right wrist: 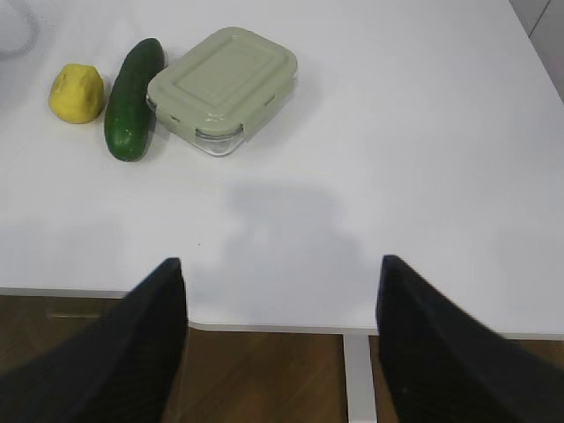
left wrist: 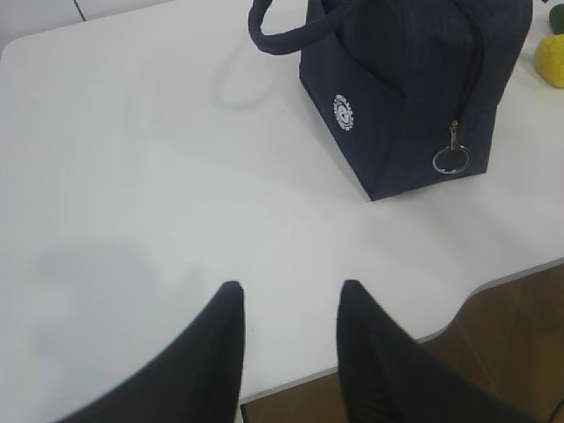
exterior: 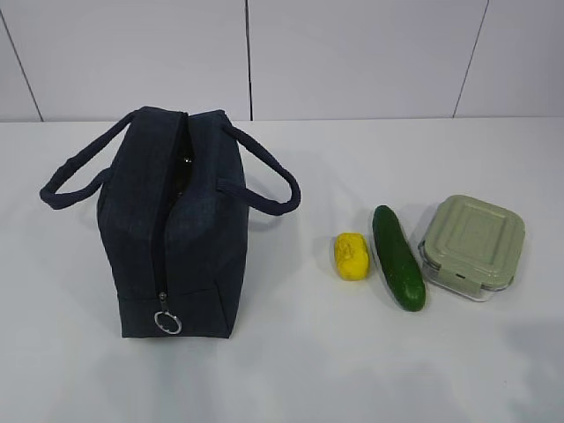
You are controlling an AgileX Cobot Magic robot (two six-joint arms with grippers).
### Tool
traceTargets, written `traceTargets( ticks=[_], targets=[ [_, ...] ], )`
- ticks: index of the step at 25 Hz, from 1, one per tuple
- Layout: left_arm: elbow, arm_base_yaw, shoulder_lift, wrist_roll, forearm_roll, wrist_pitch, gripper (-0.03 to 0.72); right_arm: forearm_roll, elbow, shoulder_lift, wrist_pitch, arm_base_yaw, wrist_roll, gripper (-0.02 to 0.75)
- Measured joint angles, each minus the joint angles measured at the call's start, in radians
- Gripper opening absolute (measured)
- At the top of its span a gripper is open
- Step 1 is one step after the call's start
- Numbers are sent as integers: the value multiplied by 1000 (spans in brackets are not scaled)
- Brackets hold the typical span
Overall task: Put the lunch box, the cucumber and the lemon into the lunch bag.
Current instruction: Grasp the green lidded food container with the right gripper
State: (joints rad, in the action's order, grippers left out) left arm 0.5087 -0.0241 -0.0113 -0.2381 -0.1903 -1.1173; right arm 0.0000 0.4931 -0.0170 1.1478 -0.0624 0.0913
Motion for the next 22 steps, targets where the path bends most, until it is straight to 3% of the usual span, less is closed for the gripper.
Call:
traceTargets(
  ticks=[22],
  targets=[
    [0, 0, 0, 0, 0, 0, 238, -7, 0, 0, 0, 0, 0, 505]
  ],
)
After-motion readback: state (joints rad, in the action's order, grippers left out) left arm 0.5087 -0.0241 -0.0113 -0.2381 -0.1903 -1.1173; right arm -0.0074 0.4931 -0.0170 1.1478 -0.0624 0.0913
